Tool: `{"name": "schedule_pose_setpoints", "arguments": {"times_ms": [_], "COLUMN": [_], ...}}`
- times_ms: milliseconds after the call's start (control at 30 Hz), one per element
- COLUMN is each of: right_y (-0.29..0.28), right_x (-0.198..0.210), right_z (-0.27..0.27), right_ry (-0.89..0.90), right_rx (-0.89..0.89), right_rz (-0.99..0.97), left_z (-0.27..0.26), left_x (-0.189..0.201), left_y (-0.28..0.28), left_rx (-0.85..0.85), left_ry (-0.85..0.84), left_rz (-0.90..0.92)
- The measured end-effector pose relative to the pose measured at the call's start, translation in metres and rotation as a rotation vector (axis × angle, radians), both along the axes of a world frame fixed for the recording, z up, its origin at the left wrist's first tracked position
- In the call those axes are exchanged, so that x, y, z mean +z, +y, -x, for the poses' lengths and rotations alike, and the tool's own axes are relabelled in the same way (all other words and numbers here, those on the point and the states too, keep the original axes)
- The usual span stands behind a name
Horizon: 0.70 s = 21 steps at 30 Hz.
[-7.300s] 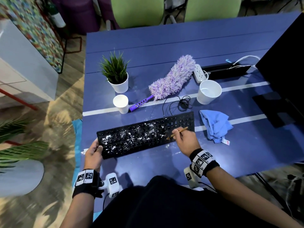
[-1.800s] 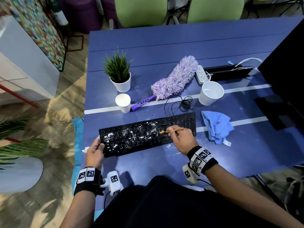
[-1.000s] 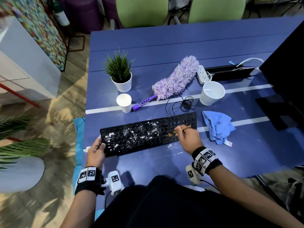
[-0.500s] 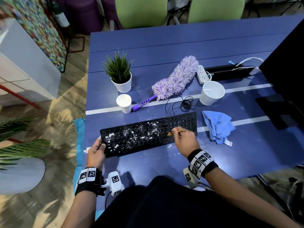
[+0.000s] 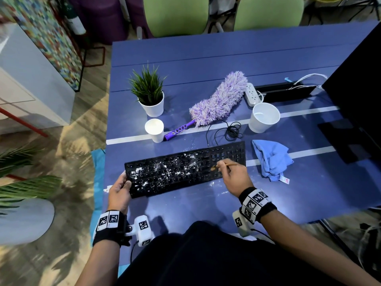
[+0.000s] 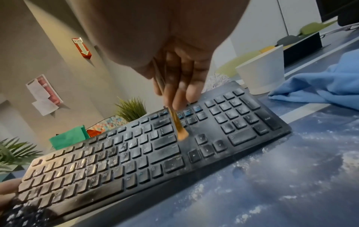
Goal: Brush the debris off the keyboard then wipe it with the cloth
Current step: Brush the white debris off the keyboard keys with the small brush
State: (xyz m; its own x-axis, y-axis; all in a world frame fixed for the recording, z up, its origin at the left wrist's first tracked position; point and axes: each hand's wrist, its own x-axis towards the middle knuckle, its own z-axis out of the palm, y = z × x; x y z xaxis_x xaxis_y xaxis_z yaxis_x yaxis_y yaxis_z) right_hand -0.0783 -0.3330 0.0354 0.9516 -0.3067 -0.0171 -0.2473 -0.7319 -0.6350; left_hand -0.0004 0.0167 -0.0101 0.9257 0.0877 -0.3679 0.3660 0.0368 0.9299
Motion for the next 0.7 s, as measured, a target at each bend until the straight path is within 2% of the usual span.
{"name": "schedule_pose_setpoints", "arguments": {"times_ms": [67,167,200,267,433,567,700], "right_y": [-0.001,-0.003,-0.004,-0.004,0.008,0.025,0.021], "right_x": [0.001,-0.005,-0.007,-0.005,0.0,0.001,-0.006], "right_z": [0.001,0.001,0.002,0.004,0.006,0.008,0.007], "right_ry": [-0.061,0.096,0.092,0.022,-0.019,-0.106,0.048], "right_rx": [-0.004,-0.02,-0.034,-0.042,-0.001,0.096,0.049], "right_rz": [-0.006,0.021,0.032,0.036,-0.024,-0.01,0.134], "left_z": [0.0,0.0,-0.001,-0.001,-0.001,0.0,0.003], "left_x": [0.001,0.0,-0.001,-0.002,-0.002,0.0,-0.001], "left_y": [0.001,0.001,0.002,0.001,0.002,0.001,0.001], "left_rx": [0.0,-0.013,-0.013,-0.004,-0.016,-0.015,-0.019], "left_ry": [-0.001,-0.011,-0.011,-0.007,-0.013,-0.007,-0.008], "left_rz": [-0.002,-0.011,-0.01,-0.008,-0.017,-0.015,-0.015]}}
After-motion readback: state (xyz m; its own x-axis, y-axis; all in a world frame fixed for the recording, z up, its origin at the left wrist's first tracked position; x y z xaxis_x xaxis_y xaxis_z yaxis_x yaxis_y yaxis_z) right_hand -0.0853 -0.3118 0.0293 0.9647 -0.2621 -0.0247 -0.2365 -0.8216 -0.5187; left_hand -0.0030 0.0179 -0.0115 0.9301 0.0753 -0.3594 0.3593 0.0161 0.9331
